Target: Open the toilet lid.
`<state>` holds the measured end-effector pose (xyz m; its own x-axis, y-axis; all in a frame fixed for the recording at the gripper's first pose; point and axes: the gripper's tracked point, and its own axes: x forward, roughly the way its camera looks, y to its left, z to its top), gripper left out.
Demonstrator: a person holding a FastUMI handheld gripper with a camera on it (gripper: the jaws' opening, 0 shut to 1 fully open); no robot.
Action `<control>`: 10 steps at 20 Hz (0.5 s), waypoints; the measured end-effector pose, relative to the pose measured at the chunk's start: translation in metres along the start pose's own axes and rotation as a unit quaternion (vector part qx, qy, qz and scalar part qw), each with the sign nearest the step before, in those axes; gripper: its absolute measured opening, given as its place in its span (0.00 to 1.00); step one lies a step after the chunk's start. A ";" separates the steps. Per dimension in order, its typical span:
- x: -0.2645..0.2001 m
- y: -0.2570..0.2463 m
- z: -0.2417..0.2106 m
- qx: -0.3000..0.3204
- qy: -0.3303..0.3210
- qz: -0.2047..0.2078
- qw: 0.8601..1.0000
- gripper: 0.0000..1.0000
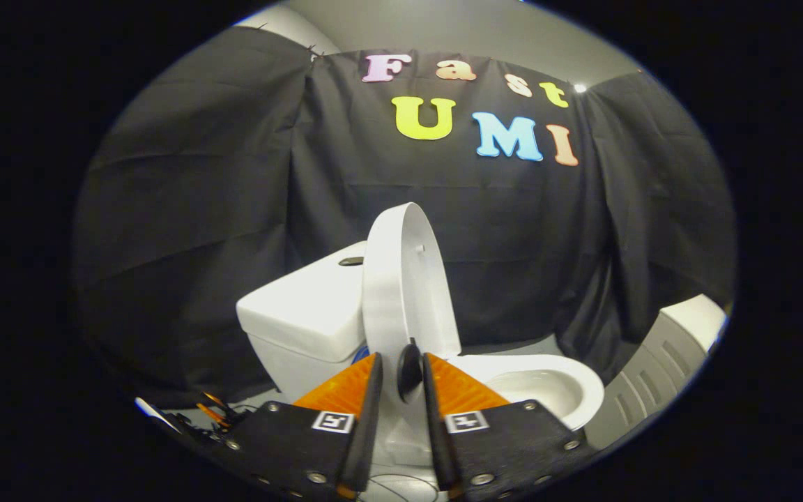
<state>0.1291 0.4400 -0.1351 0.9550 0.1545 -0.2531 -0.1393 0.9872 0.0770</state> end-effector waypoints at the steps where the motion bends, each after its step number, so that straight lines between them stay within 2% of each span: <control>1: -0.004 -0.001 -0.002 0.021 0.003 0.008 1.000 0.63; 2: -0.010 -0.005 -0.001 0.032 -0.002 0.010 0.999 0.86; 3: -0.018 -0.007 0.003 0.035 -0.008 0.012 0.999 0.94; 7: -0.045 -0.025 0.022 0.013 -0.029 0.021 0.999 0.95; 10: -0.057 -0.055 0.034 -0.021 -0.039 0.012 0.999 0.95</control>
<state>0.0912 0.3751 -0.0920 0.9685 0.1756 -0.1763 -0.1709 0.9844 0.0416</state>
